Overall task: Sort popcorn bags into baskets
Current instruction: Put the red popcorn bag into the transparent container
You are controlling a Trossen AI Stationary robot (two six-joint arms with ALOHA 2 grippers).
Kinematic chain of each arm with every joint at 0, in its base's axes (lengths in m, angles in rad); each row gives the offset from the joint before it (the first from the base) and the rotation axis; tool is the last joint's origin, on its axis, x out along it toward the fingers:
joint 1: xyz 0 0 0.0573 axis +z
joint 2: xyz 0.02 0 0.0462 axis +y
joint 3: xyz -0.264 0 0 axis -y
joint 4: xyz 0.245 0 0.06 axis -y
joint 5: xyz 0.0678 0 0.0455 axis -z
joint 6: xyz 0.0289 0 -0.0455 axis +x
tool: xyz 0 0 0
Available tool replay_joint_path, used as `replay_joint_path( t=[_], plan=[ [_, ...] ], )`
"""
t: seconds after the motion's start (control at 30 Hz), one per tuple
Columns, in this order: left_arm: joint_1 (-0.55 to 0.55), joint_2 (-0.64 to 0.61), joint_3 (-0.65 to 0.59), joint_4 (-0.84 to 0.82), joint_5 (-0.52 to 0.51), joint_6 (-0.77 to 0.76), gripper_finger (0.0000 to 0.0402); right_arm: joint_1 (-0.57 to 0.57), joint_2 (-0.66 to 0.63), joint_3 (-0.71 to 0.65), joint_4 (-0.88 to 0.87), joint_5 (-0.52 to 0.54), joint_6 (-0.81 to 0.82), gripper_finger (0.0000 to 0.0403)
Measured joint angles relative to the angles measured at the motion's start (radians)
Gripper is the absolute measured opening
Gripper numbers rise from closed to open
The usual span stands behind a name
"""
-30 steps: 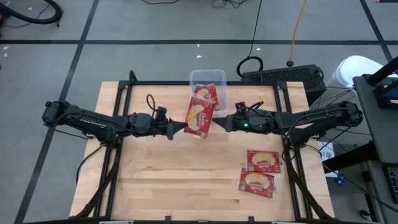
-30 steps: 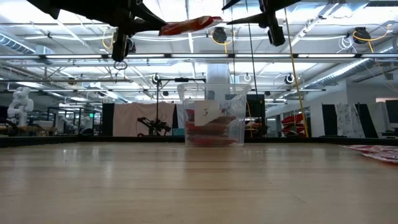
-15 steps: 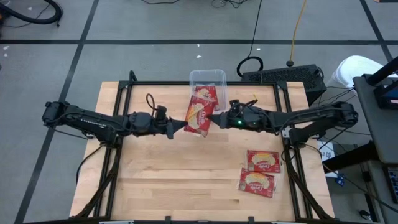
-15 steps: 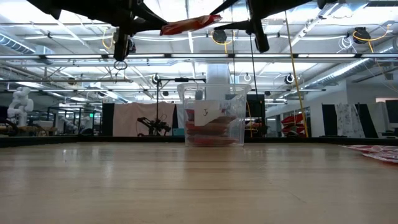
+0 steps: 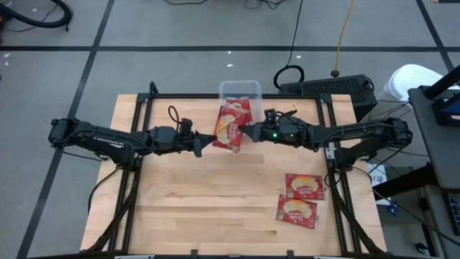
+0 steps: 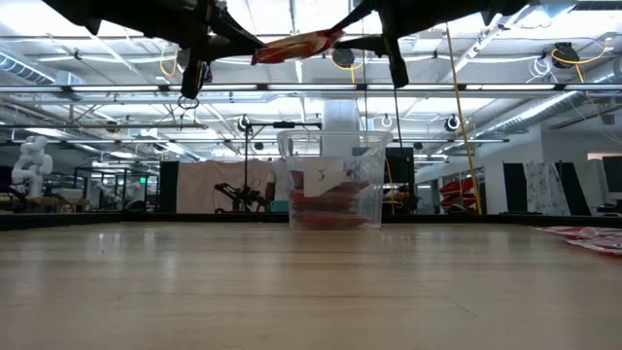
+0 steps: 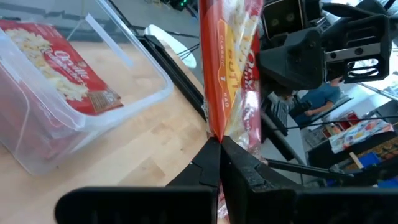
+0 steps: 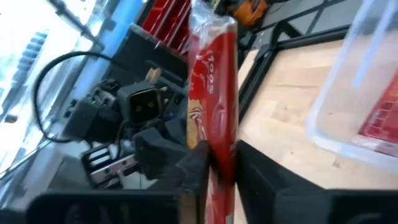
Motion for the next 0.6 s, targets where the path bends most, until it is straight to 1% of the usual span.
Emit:
replay_joint_path(
  t=[0.17,0.27,0.4,0.5,0.6],
  plan=[
    [0.018,0.0,0.0,0.008,0.007,-0.008,0.0003,-0.046,-0.001,0.0,0.007,-0.11,-0.034,0.0016],
    [0.029,0.0,0.0,0.012,0.012,-0.01,0.0015,-0.072,-0.001,0.0,0.01,-0.146,-0.047,0.0007],
    [0.052,0.0,0.0,0.018,0.028,0.046,0.0054,-0.13,0.0,0.0,0.009,-0.243,-0.034,0.0012],
    [0.075,0.0,0.0,0.011,0.032,0.048,0.0091,-0.181,-0.001,0.0,0.004,-0.309,-0.033,0.0012],
    [0.104,-0.001,0.0,0.003,0.031,0.044,0.0126,-0.258,-0.011,0.0,-0.005,-0.402,-0.029,0.0009]
  ],
)
